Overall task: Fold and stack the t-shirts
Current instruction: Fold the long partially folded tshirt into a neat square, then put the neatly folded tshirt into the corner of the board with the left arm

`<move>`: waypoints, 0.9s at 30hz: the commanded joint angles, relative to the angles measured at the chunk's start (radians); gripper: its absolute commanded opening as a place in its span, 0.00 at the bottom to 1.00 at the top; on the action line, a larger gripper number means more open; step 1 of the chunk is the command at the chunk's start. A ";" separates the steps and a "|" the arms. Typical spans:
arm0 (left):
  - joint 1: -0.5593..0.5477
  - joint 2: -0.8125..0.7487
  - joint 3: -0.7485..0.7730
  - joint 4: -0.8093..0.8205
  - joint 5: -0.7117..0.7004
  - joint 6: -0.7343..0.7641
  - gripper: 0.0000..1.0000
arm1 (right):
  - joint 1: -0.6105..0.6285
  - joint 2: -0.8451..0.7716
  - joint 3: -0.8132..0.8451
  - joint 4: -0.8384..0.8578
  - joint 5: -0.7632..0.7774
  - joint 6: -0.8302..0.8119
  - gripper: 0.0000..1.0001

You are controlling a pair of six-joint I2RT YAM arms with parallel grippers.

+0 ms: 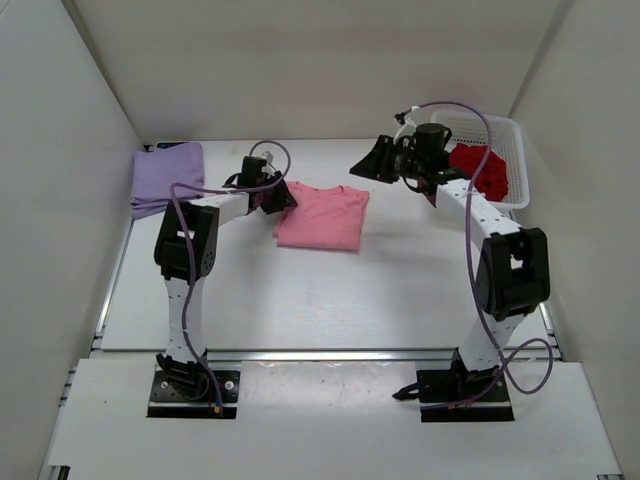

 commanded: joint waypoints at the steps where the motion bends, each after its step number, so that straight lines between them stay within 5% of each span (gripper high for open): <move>1: -0.041 0.073 0.047 -0.070 0.055 0.007 0.45 | -0.025 -0.096 -0.093 0.184 -0.032 0.083 0.36; 8: -0.073 0.105 0.151 -0.026 0.124 -0.083 0.00 | -0.068 -0.198 -0.209 0.211 -0.018 0.108 0.36; 15: -0.067 0.096 0.376 -0.039 0.174 -0.142 0.00 | -0.116 -0.306 -0.418 0.295 -0.012 0.144 0.35; 22: 0.092 0.134 0.715 -0.162 0.226 -0.181 0.00 | -0.130 -0.412 -0.604 0.265 0.002 0.100 0.35; 27: 0.290 -0.017 0.516 -0.070 0.203 -0.214 0.00 | -0.115 -0.434 -0.685 0.254 0.001 0.077 0.36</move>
